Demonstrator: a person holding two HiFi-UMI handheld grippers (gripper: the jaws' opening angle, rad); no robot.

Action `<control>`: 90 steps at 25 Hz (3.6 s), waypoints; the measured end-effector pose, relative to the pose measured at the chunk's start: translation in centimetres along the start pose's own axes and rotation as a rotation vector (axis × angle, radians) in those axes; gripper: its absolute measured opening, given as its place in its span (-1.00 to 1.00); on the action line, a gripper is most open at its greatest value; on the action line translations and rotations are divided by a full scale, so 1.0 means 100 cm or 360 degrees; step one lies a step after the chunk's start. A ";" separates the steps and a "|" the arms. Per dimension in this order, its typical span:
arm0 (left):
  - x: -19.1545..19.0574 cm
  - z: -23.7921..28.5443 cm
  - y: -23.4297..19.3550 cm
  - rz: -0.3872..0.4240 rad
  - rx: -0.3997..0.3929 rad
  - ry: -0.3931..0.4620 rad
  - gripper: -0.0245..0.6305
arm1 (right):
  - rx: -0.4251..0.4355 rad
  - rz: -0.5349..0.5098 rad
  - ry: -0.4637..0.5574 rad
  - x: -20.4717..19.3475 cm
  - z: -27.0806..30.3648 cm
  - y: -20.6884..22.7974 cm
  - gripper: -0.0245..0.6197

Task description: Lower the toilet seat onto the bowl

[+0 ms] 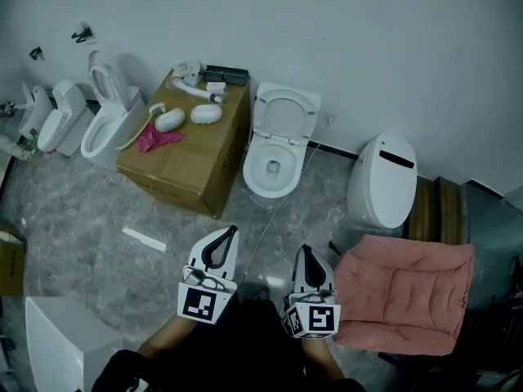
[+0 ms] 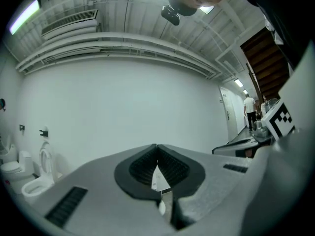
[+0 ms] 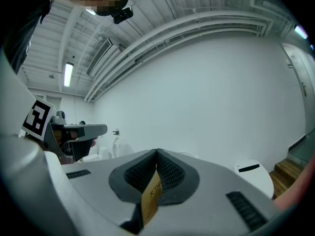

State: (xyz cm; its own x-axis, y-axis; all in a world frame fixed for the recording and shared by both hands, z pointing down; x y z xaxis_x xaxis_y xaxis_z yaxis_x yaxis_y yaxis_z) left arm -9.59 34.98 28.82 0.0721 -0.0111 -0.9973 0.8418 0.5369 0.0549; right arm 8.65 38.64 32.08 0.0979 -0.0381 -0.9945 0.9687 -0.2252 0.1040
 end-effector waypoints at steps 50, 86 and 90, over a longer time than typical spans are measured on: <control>-0.122 0.563 -0.218 -0.0098 -0.0016 -0.0376 -0.89 | 0.0306 -0.0676 -0.1023 -0.220 0.677 0.322 -0.61; -0.344 0.526 -0.215 0.0727 -0.0802 -0.0895 -0.48 | 0.0652 -0.1171 -0.1403 -0.336 0.540 0.254 -0.71; -0.388 0.526 -0.210 0.1019 -0.0981 -0.0994 -0.45 | 0.0674 -0.1165 -0.1416 -0.352 0.518 0.245 -0.70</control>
State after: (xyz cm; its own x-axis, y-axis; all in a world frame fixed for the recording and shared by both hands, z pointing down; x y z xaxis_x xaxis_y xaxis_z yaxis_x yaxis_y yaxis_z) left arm -1.90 -20.21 68.87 0.8083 0.0882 -0.5821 0.1503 0.9251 0.3487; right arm 17.17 -15.98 70.35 -0.7886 -0.3836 -0.4806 0.5630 -0.7648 -0.3134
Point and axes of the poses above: the fingertips, and each gripper's own axes: z forward along the fingers, y to its right, x out of its top, the point moved 4 cm from there along -z, backward along the fingers, and after that the axes turned 3 degrees about y, right-handed, at the moved point
